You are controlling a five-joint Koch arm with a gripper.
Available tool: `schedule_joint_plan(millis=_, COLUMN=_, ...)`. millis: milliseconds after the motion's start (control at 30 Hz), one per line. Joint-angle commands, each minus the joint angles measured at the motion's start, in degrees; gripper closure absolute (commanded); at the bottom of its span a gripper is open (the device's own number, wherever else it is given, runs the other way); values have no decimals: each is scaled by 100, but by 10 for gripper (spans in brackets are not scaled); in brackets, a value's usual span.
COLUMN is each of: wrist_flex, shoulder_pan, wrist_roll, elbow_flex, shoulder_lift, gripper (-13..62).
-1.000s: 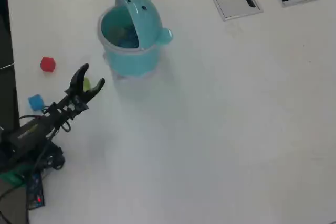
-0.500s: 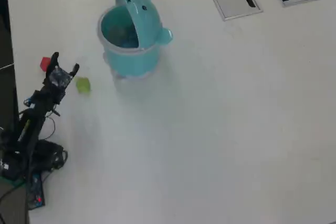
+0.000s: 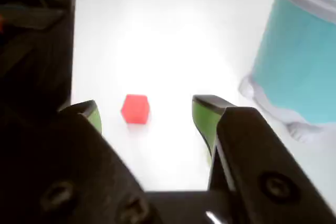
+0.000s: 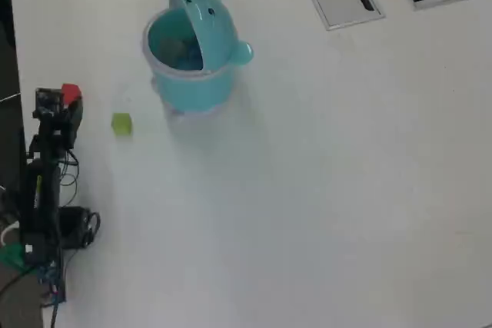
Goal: Grasp RGB lego blocks and put them in the bin one by one.
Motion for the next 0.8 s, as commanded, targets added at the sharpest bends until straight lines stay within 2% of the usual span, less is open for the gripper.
schedule_joint_plan(millis=0, wrist_flex=-105, shoulder_pan=-53, wrist_roll=-422, elbow_flex=-615, shoulder_lift=26, gripper=182)
schedule_joint_plan(millis=767, wrist_flex=-1494, shoulder_pan=-1011, wrist_roll=-536, elbow_flex=-958, shoulder_lift=-2936, gripper=190)
